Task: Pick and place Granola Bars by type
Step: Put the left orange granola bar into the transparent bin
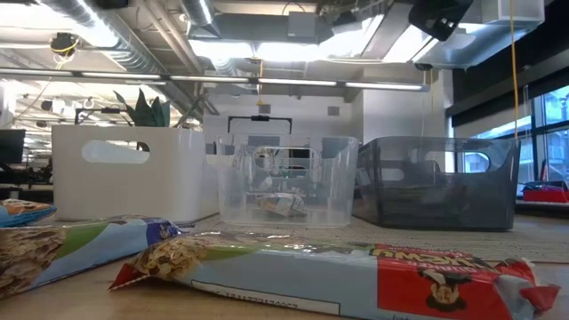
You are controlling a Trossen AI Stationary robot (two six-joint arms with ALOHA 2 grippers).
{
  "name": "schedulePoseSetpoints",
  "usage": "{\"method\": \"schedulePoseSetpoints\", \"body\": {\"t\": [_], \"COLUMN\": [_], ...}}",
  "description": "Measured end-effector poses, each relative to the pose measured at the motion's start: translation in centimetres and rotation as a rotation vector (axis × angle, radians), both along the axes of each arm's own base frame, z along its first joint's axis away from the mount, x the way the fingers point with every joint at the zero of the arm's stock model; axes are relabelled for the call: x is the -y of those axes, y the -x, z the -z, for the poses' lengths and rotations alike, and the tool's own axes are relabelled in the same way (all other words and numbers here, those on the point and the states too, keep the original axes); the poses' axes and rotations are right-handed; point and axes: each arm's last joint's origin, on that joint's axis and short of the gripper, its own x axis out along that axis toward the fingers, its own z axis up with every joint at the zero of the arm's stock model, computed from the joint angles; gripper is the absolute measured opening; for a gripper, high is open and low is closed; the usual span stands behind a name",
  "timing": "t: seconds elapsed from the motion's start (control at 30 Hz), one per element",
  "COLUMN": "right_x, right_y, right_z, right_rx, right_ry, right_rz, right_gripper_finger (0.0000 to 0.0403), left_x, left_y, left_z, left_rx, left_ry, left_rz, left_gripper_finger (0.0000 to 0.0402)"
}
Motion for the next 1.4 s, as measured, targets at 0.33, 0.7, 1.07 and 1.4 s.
{"method": "schedulePoseSetpoints", "body": {"t": [0.33,0.7,1.07,1.4], "right_x": [0.0,0.1,0.1,0.1], "right_y": [0.1,0.2,0.2,0.3], "right_z": [0.1,0.2,0.2,0.4], "right_rx": [-0.041,-0.051,-0.051,-0.073], "right_ry": [-0.056,-0.058,-0.058,-0.049], "right_rz": [0.062,0.067,0.067,0.068], "right_gripper_finger": [0.0191,0.0191,0.0191,0.0191], "left_x": [-5.4,-7.8,-9.0,-9.3], "left_y": [-5.7,-12.0,-17.8,-19.1], "left_z": [2.4,3.8,8.5,11.7], "left_rx": [-0.119,-0.536,-0.710,-0.769], "left_ry": [-0.097,-0.148,-0.167,-0.132], "left_rz": [0.052,0.096,0.142,0.139], "left_gripper_finger": [0.0120,0.0120,0.0120,0.0120]}}
